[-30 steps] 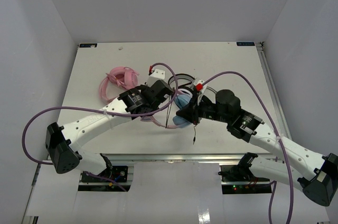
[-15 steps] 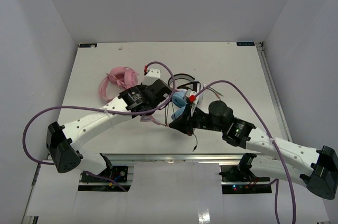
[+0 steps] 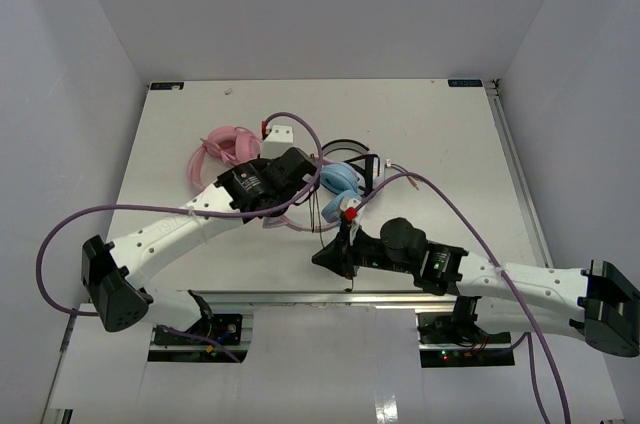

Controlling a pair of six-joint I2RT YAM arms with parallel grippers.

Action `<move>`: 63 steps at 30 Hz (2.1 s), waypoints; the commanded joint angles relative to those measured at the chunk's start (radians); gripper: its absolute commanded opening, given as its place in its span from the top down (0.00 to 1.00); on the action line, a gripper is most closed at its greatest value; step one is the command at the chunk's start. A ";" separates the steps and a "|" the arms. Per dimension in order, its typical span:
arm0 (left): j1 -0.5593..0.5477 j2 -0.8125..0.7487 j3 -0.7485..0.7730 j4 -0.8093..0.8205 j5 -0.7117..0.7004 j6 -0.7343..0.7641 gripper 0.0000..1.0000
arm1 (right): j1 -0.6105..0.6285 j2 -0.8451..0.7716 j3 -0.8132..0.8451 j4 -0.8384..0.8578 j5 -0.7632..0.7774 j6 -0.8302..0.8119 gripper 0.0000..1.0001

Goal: Wrap the headphones

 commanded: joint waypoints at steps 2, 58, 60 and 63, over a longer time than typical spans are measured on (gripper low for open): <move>0.018 -0.070 0.064 0.079 -0.057 -0.068 1.00 | 0.054 0.051 -0.023 0.115 0.063 0.004 0.85; 0.021 -0.319 -0.084 0.330 0.447 -0.039 1.00 | 0.076 0.047 -0.379 0.699 0.448 0.127 0.91; 0.021 -0.323 -0.087 0.341 0.454 -0.041 1.00 | 0.076 0.055 -0.375 0.713 0.433 0.122 0.91; 0.020 -0.318 -0.090 0.347 0.455 -0.047 1.00 | 0.076 0.067 -0.373 0.740 0.404 0.116 0.90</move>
